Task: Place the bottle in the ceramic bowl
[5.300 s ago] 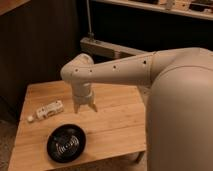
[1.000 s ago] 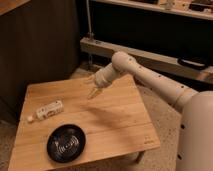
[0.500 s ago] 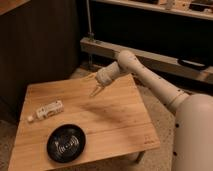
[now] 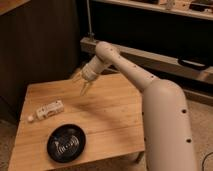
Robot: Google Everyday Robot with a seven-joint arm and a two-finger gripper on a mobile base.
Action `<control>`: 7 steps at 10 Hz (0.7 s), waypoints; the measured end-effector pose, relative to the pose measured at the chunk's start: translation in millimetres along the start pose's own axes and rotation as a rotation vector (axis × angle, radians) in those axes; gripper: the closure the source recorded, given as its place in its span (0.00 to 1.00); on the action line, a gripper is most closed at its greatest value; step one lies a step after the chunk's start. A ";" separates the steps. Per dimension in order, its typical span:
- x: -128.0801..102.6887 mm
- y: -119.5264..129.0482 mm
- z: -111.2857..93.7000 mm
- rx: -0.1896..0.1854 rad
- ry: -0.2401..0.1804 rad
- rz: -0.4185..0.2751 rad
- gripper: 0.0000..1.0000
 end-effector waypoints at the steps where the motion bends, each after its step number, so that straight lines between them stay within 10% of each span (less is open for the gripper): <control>1: 4.1 0.6 8.7 -0.009 -0.011 -0.016 0.35; 7: 13.3 -0.2 43.0 0.010 -0.090 -0.073 0.35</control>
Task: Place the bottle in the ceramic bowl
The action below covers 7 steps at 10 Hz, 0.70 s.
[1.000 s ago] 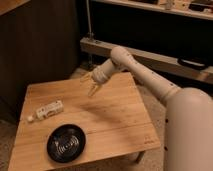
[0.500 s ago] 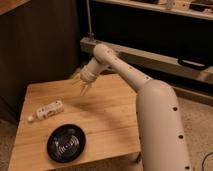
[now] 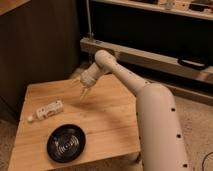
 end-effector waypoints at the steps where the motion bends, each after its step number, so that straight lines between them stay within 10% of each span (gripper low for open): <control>1: -1.8 -6.7 12.1 -0.016 -0.013 -0.009 0.35; 7: -9.7 -23.0 56.1 -0.088 -0.040 -0.034 0.35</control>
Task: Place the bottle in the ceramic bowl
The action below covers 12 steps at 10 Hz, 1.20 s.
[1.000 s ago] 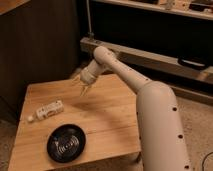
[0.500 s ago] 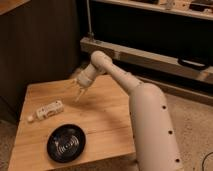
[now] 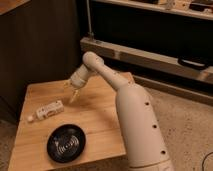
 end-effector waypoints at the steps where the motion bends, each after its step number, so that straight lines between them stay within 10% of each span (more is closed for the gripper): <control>1: -6.0 -1.6 9.1 0.001 0.015 0.013 0.35; 12: -8.0 -7.1 59.0 0.015 0.096 0.107 0.35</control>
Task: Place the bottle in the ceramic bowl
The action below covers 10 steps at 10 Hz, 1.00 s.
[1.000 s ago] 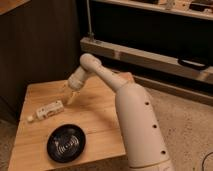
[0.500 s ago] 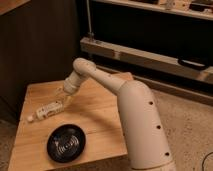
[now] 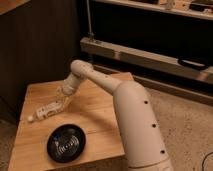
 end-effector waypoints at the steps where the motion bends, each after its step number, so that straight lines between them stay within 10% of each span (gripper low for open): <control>1: 4.3 1.2 3.7 -0.003 0.000 0.011 0.35; 10: 16.5 4.3 25.5 -0.038 -0.024 0.072 0.35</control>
